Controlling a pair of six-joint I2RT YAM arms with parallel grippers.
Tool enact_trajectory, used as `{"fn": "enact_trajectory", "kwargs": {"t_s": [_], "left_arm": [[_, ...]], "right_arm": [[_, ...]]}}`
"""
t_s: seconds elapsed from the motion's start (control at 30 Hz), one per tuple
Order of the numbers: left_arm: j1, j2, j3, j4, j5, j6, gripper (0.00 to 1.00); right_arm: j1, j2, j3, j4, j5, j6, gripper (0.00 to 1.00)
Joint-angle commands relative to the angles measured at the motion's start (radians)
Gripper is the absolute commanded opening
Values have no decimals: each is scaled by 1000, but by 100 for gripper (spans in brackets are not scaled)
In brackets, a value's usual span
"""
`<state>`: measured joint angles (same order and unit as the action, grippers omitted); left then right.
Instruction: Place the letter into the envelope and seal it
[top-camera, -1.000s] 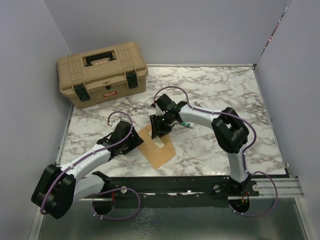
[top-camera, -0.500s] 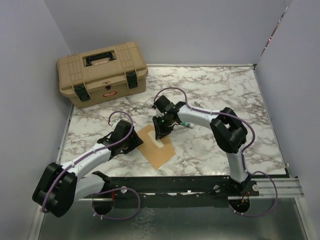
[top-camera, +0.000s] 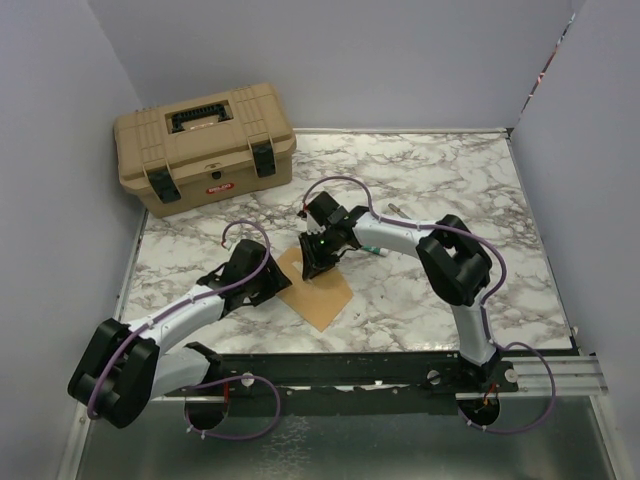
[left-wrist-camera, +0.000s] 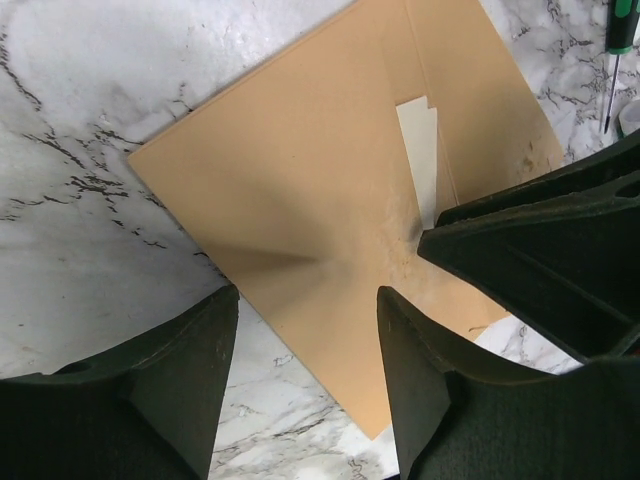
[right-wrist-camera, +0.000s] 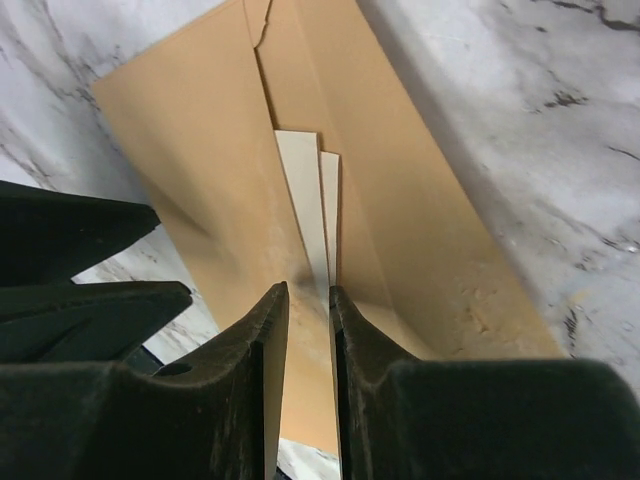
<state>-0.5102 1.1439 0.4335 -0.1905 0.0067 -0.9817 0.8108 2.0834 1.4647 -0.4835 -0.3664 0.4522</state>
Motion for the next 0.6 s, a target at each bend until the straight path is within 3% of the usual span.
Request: {"fn": "enact_trajectory", "kwargs": {"t_s": [0.0,0.33,0.57], "left_arm": [[1,50,-58,-78,10,39,60],[5,9,-51,-104,-53,62,59],[16,-64,-38,-178,-155,27,66]], "right_arm": [[11,31,-22,65,-73,17,27],[11,-33,-32,66,15,33,35],[11,-35,6,54,121,29,39]]}}
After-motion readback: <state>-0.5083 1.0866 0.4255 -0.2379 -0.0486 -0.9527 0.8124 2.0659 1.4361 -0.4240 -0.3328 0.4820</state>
